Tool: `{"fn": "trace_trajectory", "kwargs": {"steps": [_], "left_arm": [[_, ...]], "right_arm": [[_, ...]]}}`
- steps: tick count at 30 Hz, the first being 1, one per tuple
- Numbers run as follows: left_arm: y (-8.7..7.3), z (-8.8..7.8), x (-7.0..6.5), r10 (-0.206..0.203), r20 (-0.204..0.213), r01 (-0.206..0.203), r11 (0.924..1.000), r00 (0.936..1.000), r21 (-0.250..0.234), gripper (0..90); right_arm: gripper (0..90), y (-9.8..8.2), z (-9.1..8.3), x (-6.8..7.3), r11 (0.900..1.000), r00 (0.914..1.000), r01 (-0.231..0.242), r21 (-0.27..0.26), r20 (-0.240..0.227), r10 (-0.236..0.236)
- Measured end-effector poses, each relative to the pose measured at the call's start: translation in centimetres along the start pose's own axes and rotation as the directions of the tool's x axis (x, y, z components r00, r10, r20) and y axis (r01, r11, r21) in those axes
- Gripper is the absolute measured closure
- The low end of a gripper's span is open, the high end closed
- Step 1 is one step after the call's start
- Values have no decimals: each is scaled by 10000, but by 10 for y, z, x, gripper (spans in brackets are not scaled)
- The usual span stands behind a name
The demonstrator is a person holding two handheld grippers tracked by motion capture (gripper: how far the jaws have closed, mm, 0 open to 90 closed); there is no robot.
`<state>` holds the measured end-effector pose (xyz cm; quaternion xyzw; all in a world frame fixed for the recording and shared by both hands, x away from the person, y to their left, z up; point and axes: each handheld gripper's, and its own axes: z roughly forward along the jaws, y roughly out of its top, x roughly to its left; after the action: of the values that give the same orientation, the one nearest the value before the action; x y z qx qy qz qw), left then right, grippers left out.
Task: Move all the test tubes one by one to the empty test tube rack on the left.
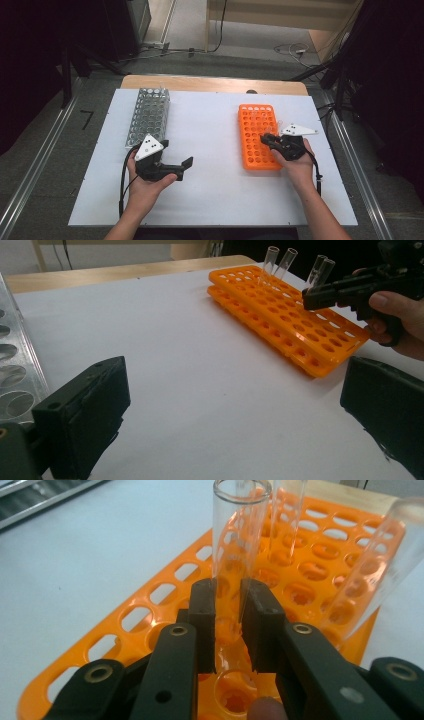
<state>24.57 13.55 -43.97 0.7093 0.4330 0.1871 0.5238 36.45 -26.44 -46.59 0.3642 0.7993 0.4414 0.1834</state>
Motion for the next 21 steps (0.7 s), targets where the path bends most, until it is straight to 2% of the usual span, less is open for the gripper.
{"fn": "trace_trajectory", "kwargs": {"steps": [6,10,14,17,21], "left_arm": [[1,0,-3,46,94,-45,10000,9999,-30,0],[3,0,-6,132,224,-131,9999,9997,-64,1],[5,1,-10,190,371,-188,9998,9991,-67,2],[5,2,-13,235,474,-232,9997,9986,-83,2],[7,2,-17,273,580,-268,9996,9979,-101,2]], "right_arm": [[743,12,-14,3,9993,10000,35,-363,19,-34],[743,17,-22,12,9988,9997,178,-445,-147,-185],[743,18,-27,25,9987,9975,137,-483,-684,-170],[742,17,-31,39,9984,9956,152,-550,-919,-202],[742,15,-32,57,9989,9885,256,-395,-1482,-312]]}}
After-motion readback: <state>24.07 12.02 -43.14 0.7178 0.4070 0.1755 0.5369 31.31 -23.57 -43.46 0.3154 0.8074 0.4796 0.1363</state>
